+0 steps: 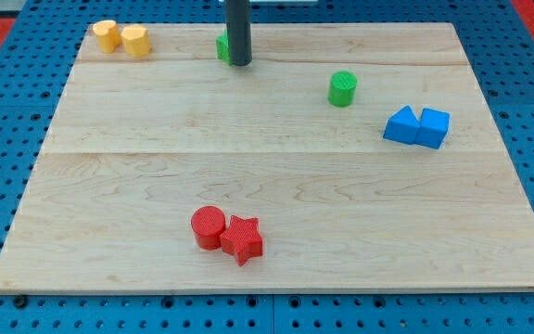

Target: Push the green star to the yellow hexagon

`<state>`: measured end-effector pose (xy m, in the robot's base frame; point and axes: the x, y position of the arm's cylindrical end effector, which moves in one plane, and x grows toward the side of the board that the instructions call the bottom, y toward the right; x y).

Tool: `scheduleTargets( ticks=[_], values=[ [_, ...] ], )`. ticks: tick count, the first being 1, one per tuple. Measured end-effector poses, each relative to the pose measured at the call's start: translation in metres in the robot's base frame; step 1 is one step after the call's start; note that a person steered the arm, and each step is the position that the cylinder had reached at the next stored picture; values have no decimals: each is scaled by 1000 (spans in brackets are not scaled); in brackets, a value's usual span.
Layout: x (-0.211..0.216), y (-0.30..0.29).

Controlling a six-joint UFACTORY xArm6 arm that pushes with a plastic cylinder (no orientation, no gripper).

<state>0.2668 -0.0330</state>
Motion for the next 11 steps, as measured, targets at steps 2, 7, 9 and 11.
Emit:
scheduleTargets(
  ticks=[2,7,9,11],
  values=[
    [-8,38],
    [-37,-89],
    [-48,-53],
    [-30,163]
  ],
)
